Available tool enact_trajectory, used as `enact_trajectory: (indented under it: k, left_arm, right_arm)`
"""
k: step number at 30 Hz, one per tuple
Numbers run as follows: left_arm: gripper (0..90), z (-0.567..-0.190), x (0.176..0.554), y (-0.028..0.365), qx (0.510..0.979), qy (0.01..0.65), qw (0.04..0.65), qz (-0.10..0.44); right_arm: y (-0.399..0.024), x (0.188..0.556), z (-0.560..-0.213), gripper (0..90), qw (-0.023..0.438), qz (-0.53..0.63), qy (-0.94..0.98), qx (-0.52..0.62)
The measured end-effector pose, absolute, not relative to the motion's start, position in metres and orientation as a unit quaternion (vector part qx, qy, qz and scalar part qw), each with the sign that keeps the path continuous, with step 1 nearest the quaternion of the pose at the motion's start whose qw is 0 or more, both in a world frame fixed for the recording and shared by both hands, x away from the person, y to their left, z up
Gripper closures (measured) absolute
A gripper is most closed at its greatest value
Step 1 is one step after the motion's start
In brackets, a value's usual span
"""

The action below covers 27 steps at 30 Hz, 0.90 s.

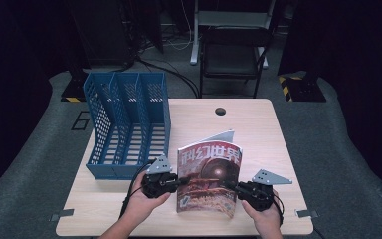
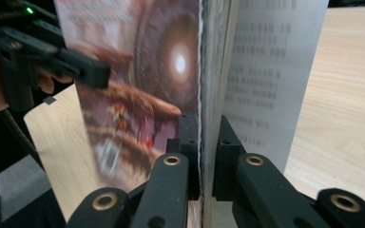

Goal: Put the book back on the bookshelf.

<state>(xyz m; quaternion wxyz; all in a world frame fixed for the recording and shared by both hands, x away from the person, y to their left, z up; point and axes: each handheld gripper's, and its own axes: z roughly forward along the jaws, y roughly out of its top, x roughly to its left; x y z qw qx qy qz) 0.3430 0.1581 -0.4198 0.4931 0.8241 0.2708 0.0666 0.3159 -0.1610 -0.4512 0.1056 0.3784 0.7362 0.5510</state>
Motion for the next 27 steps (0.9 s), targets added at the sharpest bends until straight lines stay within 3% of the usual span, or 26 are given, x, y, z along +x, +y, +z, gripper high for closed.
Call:
enact_trajectory:
  k: [8, 19, 22, 27]
  left_arm:
    - [83.7, -0.410, 0.337, 0.159, 0.826, 0.249, 0.497, 0.094]
    - [83.5, -0.424, 0.337, 0.159, 0.820, 0.256, 0.503, 0.100]
    - [83.5, -0.426, 0.336, 0.161, 0.814, 0.258, 0.510, 0.102]
    - [83.1, -0.428, 0.333, 0.164, 0.815, 0.251, 0.512, 0.103]
  right_arm:
    - [-0.157, 0.310, -0.441, 86.5, 0.143, 0.551, 0.735, 0.369]
    - [-0.156, 0.313, -0.449, 86.2, 0.141, 0.544, 0.742, 0.365]
    - [-0.157, 0.314, -0.453, 83.3, 0.127, 0.547, 0.738, 0.373]
    - [-0.159, 0.317, -0.463, 68.7, 0.116, 0.523, 0.753, 0.383]
